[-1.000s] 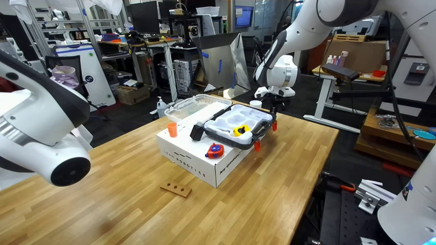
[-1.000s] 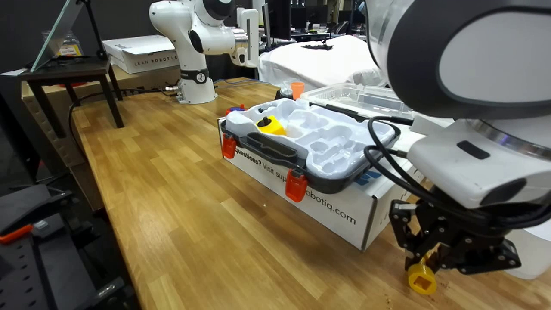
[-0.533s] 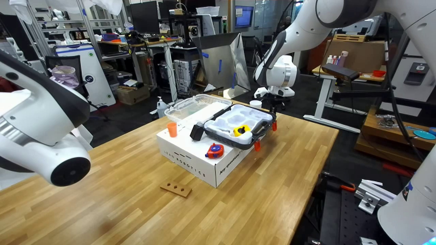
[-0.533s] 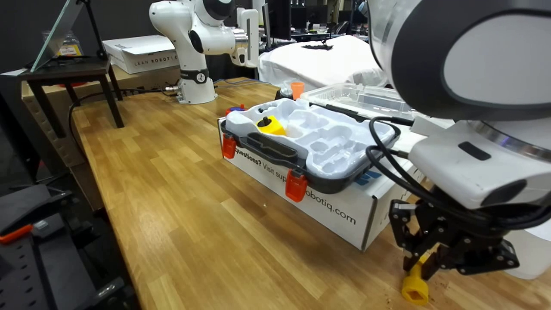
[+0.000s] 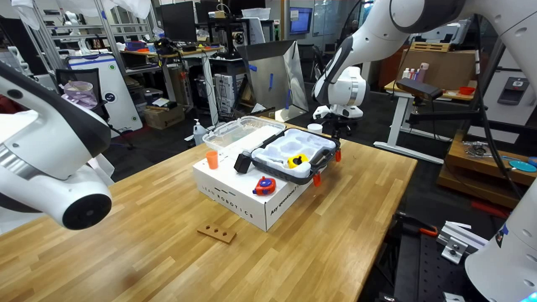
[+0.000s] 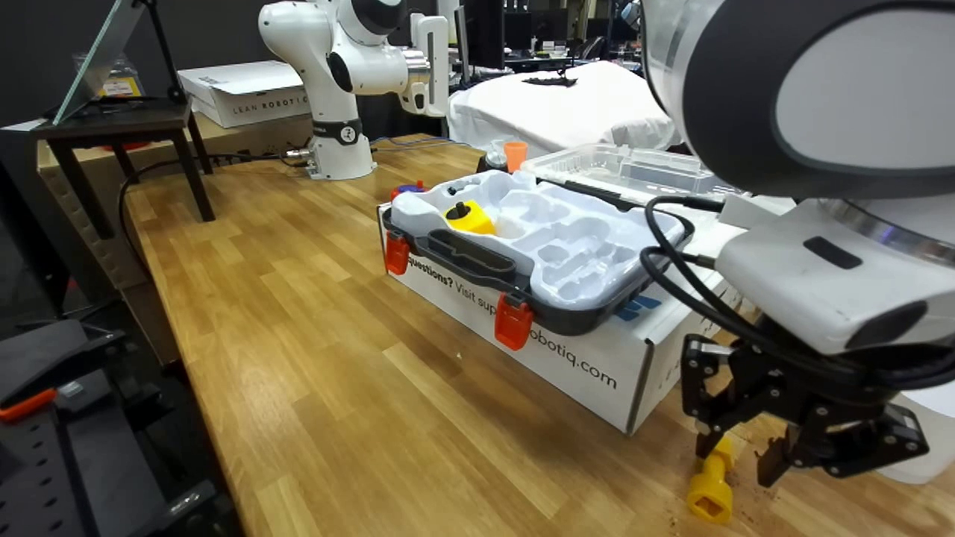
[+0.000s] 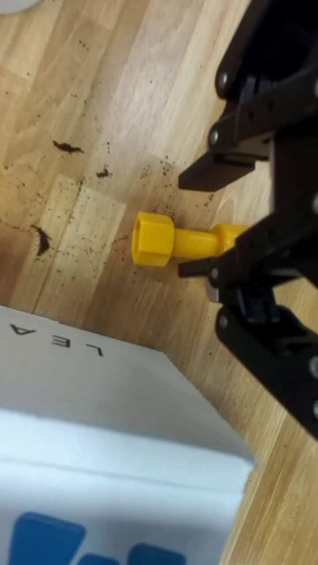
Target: Pick the object and put it on the right on the table
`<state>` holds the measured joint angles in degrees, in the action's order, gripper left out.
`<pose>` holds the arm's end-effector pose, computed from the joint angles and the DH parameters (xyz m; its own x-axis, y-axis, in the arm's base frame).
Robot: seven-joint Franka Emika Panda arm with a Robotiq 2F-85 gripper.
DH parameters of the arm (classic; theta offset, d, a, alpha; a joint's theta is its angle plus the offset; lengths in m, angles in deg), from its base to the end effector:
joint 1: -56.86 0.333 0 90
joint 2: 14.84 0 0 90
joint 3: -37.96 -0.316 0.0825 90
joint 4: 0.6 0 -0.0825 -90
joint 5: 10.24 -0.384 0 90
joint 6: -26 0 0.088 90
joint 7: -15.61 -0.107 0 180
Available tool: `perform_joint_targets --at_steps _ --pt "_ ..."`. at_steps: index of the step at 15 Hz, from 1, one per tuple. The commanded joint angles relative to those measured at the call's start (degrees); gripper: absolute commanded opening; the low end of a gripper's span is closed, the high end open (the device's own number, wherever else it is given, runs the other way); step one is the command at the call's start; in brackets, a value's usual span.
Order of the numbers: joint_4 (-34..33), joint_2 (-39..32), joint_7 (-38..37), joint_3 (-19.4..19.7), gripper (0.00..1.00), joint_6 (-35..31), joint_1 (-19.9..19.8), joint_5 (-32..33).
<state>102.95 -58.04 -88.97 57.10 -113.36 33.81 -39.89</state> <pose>0.4796 -0.4197 0.1365 -0.9679 -0.2440 -0.0606 -0.2487 0.9647 0.0871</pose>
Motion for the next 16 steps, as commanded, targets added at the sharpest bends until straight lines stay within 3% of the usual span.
perform_joint_targets --at_steps 1,5,11,16 --pt "3.8 6.1 2.3 -1.6 0.76 -2.1 -2.0 -2.1" --pt "7.2 13.7 6.2 -2.2 0.99 -2.8 -3.1 -4.8" --pt "16.0 26.4 17.3 -1.6 1.00 -2.3 -2.5 -11.6" --pt "24.0 36.8 33.2 0.3 1.00 1.6 -1.8 -14.2"
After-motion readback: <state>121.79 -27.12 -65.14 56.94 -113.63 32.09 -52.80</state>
